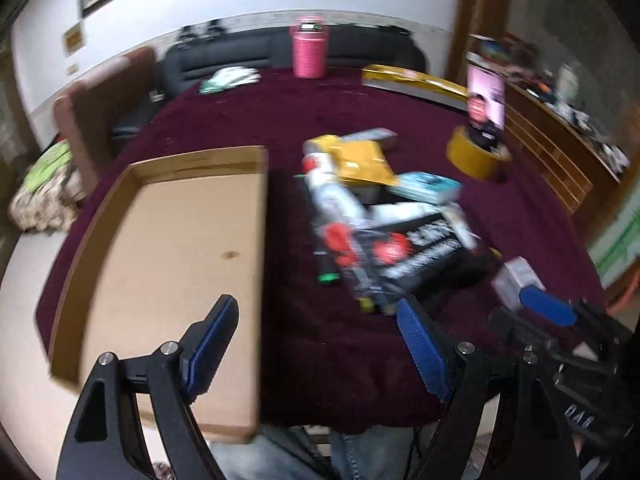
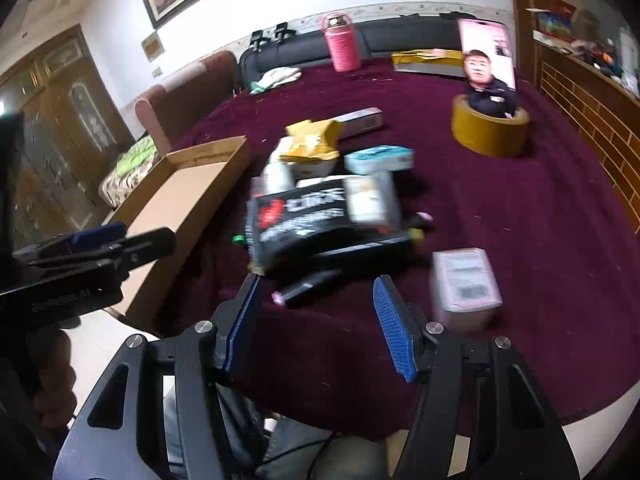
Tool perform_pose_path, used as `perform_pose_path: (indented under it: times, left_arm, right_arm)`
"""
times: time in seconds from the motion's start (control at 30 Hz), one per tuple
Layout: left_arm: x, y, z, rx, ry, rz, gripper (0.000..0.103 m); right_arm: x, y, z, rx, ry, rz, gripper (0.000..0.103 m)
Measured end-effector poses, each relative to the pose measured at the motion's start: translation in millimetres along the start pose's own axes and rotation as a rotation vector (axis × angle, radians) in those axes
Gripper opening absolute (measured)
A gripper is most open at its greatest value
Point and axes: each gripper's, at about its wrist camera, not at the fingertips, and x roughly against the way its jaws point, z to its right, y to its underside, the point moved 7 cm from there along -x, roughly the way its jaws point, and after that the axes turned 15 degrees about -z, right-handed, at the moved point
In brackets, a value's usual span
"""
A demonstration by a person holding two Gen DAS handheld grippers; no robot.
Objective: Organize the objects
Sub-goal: 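Grasp the small white barcode box with the right gripper, then grasp the black-and-white packet with the left gripper while the right holds the box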
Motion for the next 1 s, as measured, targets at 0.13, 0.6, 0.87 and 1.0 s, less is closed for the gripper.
perform_pose_path:
  times: [0.13,0.6,0.87,1.0]
  left_arm:
    - [-5,-7,24,-0.066,0.046,-0.009,0.082]
    - [-36,-60,71,-0.312,0.021,0.003,0.082]
    - [-67,-65,86,-0.42,0.089,-0.083,0.082]
    - [-64,-63,90,-0.455,0.108,-0.111,0.082]
  right_arm:
    - [17,3,28,-0.011,0.046,0.014,0.058]
    - [-14,9,64,-0.128,0.065,-0.149,0.051]
    - [-15,16,63,-0.162,0.091,-0.187,0.036]
    - [-20,17,64,-0.172,0.077,-0.178,0.036]
